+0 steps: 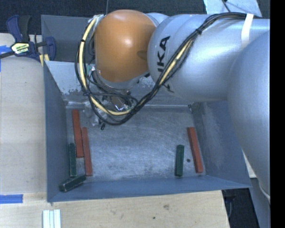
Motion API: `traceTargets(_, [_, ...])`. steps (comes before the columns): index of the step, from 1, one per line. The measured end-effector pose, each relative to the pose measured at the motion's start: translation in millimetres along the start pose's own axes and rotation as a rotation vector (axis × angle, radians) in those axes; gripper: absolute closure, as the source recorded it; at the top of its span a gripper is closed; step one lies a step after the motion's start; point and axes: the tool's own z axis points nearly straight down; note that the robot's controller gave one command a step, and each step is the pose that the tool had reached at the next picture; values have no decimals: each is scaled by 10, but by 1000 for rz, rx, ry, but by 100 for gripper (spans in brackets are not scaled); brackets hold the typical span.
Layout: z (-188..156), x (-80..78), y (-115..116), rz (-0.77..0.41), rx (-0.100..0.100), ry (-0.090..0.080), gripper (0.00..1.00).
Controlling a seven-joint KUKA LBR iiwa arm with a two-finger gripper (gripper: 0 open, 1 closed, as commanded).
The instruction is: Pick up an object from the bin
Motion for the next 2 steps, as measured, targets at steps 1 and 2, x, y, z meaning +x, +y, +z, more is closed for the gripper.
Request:
traceTargets(1, [301, 226, 263, 58, 0, -2, 100])
traceTargets(2, [515, 785, 394, -107, 2, -2, 100])
